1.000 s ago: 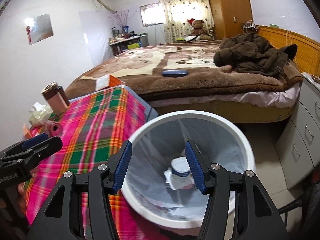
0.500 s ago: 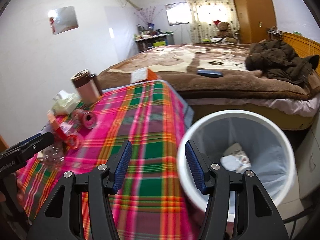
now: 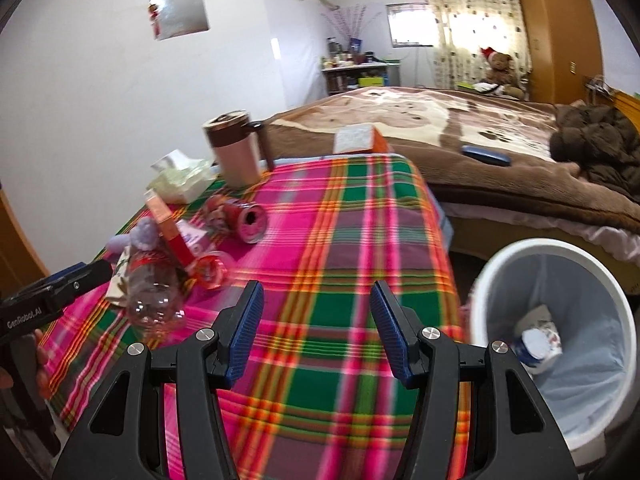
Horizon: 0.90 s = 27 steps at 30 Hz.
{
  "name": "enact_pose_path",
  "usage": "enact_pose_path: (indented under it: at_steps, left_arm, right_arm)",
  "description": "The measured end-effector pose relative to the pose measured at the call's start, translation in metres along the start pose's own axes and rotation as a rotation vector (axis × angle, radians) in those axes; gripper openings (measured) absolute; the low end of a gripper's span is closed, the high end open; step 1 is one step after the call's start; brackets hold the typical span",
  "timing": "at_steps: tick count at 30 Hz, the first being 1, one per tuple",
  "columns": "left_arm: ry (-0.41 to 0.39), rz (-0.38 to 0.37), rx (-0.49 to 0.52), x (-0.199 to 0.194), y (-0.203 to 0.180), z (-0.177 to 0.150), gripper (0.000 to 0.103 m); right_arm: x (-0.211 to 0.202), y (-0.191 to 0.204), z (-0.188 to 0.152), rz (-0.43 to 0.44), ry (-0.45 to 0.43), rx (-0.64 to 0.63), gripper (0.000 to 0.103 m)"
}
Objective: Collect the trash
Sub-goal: 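Bring both grippers back from the bin toward the table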
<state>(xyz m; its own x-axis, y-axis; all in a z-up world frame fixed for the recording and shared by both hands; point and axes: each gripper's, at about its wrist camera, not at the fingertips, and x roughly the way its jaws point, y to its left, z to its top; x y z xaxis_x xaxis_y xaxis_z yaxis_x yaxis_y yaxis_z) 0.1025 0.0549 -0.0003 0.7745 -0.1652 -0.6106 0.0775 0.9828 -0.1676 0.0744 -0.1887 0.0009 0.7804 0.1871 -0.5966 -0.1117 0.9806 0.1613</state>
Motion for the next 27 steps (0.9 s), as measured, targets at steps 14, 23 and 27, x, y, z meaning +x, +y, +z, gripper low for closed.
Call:
enact_pose_path:
  at_steps: [14,23,27]
  left_arm:
    - [0.058,0.135,-0.114,0.009,0.082,-0.010,0.083]
    - [0.098,0.146,-0.141,0.020,0.107,-0.011,0.083]
    - [0.111,0.145,-0.135,0.025,0.111,-0.010,0.083]
  right_arm:
    - [0.034,0.071,0.003,0.172,0.079,-0.129,0.057]
    - [0.059,0.105,0.006,0.279,0.143,-0.188,0.059]
    - [0.070,0.119,0.002,0.314,0.193,-0.233,0.059]
